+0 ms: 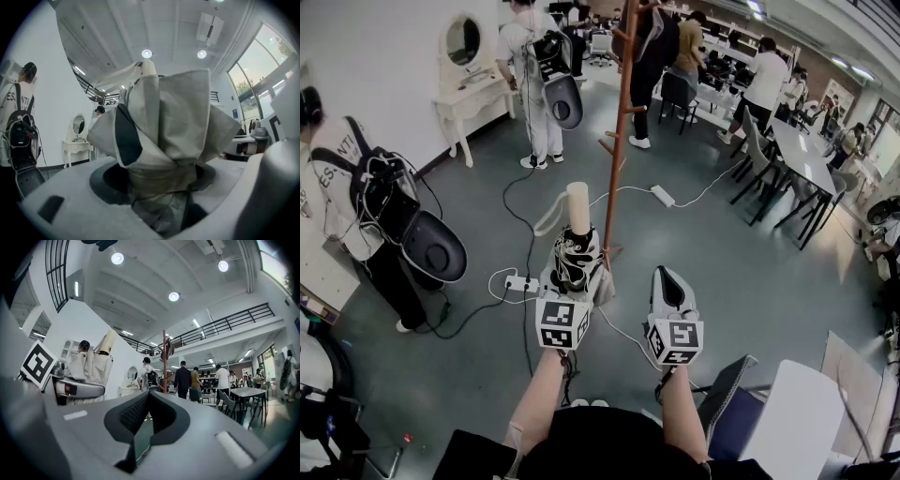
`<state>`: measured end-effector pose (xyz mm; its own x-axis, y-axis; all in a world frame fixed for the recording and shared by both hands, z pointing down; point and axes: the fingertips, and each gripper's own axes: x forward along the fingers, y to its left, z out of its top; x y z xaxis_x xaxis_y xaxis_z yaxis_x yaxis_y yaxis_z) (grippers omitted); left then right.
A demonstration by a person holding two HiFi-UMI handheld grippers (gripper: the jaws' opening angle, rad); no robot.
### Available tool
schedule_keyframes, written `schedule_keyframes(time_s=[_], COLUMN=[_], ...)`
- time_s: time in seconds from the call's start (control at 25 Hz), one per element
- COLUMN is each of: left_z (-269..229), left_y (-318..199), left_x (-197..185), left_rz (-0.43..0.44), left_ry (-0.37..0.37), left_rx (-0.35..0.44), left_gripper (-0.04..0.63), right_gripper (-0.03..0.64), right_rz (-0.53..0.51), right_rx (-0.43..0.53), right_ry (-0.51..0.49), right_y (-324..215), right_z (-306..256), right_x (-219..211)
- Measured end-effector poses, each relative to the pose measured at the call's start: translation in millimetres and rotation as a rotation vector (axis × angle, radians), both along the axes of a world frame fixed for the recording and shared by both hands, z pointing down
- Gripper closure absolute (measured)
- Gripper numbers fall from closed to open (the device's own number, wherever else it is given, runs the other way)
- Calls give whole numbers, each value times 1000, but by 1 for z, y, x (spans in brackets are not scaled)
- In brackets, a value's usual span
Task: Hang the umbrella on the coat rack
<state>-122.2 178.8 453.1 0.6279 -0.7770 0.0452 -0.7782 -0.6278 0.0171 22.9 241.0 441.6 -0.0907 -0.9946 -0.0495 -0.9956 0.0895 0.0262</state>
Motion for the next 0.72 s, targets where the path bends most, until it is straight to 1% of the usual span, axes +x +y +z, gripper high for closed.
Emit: schedule_keyframes(time_s=[0.48,0.72], left_z=[2,5], left_y=[4,-1], left_x=[-5,-17], left_rz=[-1,-3], left_ry=[4,3], left_rx=[-12,-16], left_gripper=[288,288], right_gripper=[607,607], right_rz=[-15,10], right_rx=[-3,-2], right_ry=[-9,-19], right_y=[3,-2], right_z=[2,6], right_x=[-6,-5])
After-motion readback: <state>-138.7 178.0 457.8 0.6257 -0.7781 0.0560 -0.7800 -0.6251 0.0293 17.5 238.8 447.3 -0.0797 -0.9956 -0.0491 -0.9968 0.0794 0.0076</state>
